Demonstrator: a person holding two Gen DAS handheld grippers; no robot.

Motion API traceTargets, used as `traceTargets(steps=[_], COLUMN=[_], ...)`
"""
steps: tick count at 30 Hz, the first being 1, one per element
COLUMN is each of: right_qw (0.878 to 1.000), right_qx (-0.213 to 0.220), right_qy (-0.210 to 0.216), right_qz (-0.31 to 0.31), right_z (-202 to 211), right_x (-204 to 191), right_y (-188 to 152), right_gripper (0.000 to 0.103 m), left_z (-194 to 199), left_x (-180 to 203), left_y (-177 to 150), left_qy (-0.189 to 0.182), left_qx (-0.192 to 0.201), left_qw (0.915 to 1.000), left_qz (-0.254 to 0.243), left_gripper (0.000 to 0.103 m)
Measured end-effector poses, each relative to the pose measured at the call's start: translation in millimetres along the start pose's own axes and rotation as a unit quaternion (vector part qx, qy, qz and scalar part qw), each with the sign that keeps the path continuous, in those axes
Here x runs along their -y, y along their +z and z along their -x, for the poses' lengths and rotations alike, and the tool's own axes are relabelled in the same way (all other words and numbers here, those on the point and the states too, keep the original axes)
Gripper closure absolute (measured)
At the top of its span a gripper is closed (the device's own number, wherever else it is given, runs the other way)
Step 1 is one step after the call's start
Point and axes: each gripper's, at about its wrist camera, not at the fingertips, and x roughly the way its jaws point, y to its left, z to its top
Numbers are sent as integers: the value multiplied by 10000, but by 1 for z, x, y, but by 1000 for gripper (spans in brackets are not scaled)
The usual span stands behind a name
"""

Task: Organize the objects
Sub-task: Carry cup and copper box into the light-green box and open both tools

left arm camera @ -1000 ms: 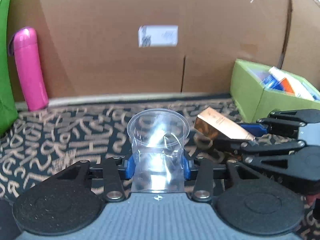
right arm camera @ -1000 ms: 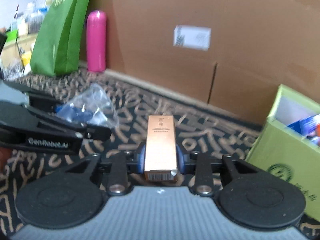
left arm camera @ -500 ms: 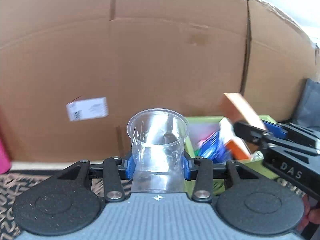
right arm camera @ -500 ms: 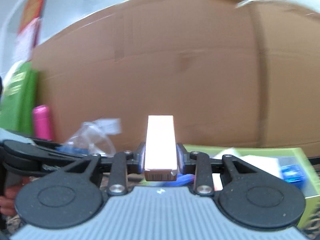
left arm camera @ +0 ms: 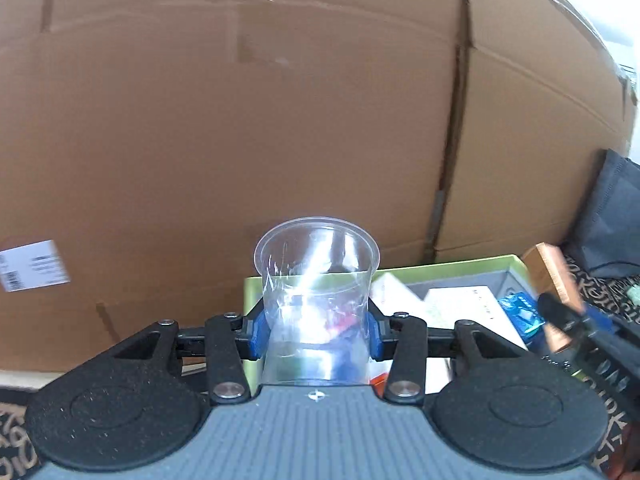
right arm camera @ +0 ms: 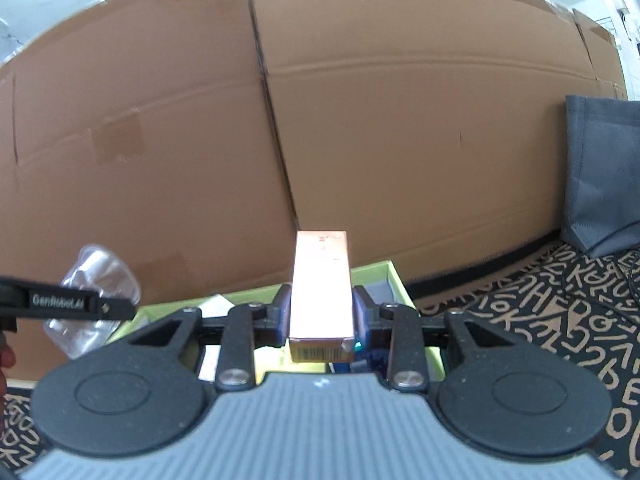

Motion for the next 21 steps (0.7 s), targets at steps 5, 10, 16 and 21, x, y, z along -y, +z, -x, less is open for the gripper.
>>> traceTargets(steps=[5, 10, 16, 21], right_qw=[9994, 9964, 9956, 9954], right_qx=[-236, 364, 325, 385], right_qy=[-196, -751, -848, -840], right_qz=[-135, -159, -225, -236], right_z=[-12, 7, 17, 17], right_x=[3, 2, 3, 0], right_y=[-9, -9, -10, -10], right_gripper=[14, 0, 0, 0], left_z=[-10, -4, 1, 33], left_x=[-5, -20, -22, -14], left_y=[-13, -23, -28, -41], left_qy=[18, 10, 17, 140], left_qx=[12, 159, 244, 353], left_qw=[9996, 9992, 9989, 9984], left_qz=[264, 370, 401, 419], left_gripper=[7, 7, 7, 7])
